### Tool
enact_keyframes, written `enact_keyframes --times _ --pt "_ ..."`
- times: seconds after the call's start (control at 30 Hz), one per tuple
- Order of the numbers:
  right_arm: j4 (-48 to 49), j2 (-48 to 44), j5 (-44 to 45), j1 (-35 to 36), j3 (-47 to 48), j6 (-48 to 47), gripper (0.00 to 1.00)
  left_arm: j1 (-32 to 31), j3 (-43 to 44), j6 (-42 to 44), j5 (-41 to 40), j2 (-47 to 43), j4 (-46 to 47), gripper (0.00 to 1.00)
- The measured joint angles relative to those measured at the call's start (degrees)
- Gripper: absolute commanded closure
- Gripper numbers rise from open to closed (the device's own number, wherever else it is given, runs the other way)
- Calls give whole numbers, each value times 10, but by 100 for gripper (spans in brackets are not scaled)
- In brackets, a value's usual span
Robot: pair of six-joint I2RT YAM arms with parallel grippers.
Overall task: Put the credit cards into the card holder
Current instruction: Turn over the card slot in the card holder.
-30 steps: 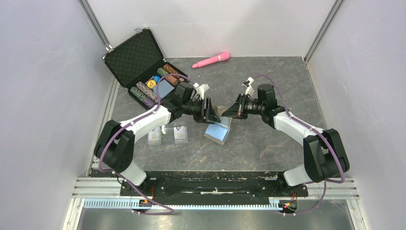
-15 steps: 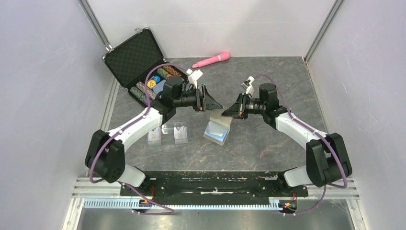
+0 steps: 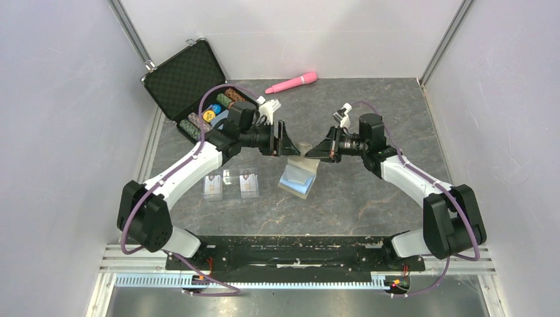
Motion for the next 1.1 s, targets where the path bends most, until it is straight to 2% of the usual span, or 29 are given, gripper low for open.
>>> enact_keyframes --times 0.17,0.3,0.67,1.1 --pt "-1 0 2 0 0 -4 100 0 14 40 -10 0 -106 33" --pt "-8 0 7 0 0 -16 100 0 7 41 -6 0 -145 34" --pt "-50 0 11 0 0 -54 100 -3 -21 28 32 1 -108 35" --pt "-53 0 11 0 0 -65 100 -18 -21 20 15 30 -87 35"
